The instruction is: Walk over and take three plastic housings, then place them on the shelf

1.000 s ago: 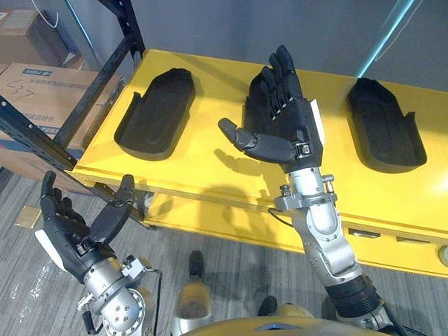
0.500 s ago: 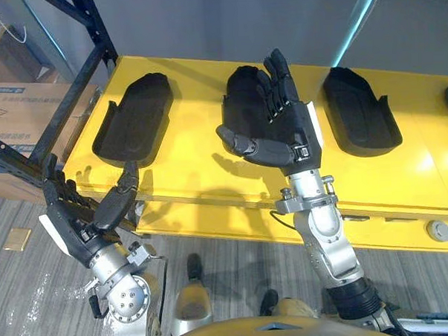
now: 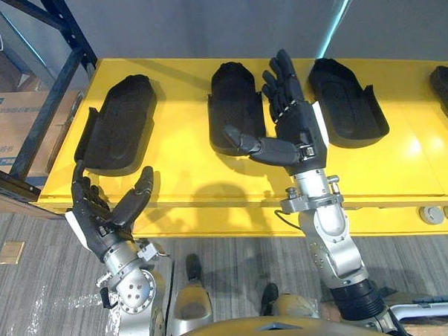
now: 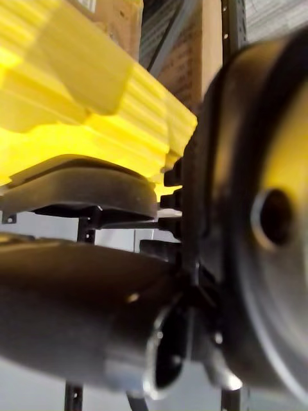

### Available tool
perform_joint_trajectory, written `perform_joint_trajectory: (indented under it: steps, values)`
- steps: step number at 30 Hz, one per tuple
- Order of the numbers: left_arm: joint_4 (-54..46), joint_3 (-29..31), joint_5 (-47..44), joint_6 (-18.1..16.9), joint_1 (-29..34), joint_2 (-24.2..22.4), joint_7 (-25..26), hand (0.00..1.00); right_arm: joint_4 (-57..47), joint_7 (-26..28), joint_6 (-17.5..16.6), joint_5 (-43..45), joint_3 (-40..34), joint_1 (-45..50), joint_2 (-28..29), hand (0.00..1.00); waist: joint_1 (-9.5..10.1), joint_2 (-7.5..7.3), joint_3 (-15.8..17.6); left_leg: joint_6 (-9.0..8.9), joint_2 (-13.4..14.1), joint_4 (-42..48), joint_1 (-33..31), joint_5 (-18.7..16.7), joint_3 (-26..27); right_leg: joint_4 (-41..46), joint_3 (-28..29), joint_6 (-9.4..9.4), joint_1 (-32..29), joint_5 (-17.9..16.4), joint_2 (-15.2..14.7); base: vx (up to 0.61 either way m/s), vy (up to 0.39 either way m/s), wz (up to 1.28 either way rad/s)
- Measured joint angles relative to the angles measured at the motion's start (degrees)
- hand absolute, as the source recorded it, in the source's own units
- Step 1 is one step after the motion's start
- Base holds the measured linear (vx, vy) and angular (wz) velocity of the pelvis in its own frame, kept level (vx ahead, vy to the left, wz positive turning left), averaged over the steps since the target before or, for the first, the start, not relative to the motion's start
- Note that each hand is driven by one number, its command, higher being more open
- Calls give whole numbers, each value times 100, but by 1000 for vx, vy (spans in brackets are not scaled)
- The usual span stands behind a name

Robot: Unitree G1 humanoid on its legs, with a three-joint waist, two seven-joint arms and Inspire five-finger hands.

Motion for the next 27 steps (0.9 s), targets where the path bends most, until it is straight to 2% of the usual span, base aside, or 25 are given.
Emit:
perform_joint_trajectory:
  steps: [9, 12, 16, 27]
  values:
    - [233, 26, -53, 13, -304, 30, 78, 100, -68, 225, 3, 49, -165, 188, 0, 100, -57, 15, 16, 8, 41, 1, 83, -33, 265, 78, 267, 0, -129, 0, -4, 3, -9, -15]
    - [300, 29, -53, 16, -443, 34, 84, 100, -70, 306, 3, 50, -188, 195, 2, 100, -136, 19, 28, 6, 44, 2, 93, -34, 278, 82, 284, -1, -130, -1, -1, 0, 0, 0]
    - [300, 47, -53, 30, -614, 33, 79, 100, -156, 365, 3, 51, -245, 203, 2, 100, -186, 82, 143, 6, 53, 3, 118, -35, 301, 109, 309, -2, -133, -2, 2, 2, -14, -3]
    - [301, 157, -57, 122, -761, 31, 188, 100, -232, 409, 5, 51, -354, 284, 48, 100, -188, 108, 194, 1, 74, 3, 175, -42, 374, 180, 418, -13, -173, -12, 5, 0, -8, -4]
